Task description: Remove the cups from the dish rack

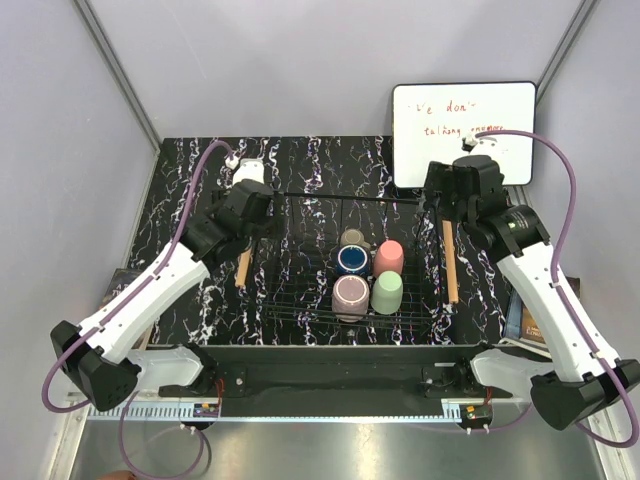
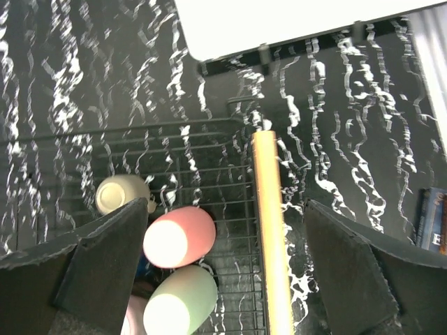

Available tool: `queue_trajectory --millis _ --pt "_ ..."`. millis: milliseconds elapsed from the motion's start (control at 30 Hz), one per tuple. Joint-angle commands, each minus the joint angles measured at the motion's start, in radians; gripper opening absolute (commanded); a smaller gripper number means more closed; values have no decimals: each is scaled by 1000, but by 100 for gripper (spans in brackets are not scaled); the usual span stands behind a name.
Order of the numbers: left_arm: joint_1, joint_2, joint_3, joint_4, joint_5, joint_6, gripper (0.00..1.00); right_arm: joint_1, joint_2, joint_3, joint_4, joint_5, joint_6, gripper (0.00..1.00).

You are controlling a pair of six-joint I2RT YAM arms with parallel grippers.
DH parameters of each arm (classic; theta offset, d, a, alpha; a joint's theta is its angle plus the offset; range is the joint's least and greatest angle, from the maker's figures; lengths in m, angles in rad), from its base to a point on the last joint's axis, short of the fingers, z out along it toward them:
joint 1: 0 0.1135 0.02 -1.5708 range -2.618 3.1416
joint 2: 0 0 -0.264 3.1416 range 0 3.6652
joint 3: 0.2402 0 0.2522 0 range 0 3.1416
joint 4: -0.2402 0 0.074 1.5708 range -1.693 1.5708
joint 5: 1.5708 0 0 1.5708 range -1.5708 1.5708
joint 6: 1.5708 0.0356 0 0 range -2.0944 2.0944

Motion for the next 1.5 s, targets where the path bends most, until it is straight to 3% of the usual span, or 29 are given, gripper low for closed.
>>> queue_trajectory --millis 0,233,667,1033,1467 --pt "-4 -17 54 9 -29 -8 99 35 2 29 -1 -116 -52 100" --pt "-4 -37 51 14 -12 -38 99 108 29 -39 -11 -184 3 100" --pt "-6 -72 2 25 40 -71 99 125 84 -229 54 -270 57 100" --pt "-4 -83 -13 25 62 -73 99 142 166 -225 113 -328 61 100" --pt "-6 -72 -29 28 69 -79 99 154 273 -251 163 -253 58 100"
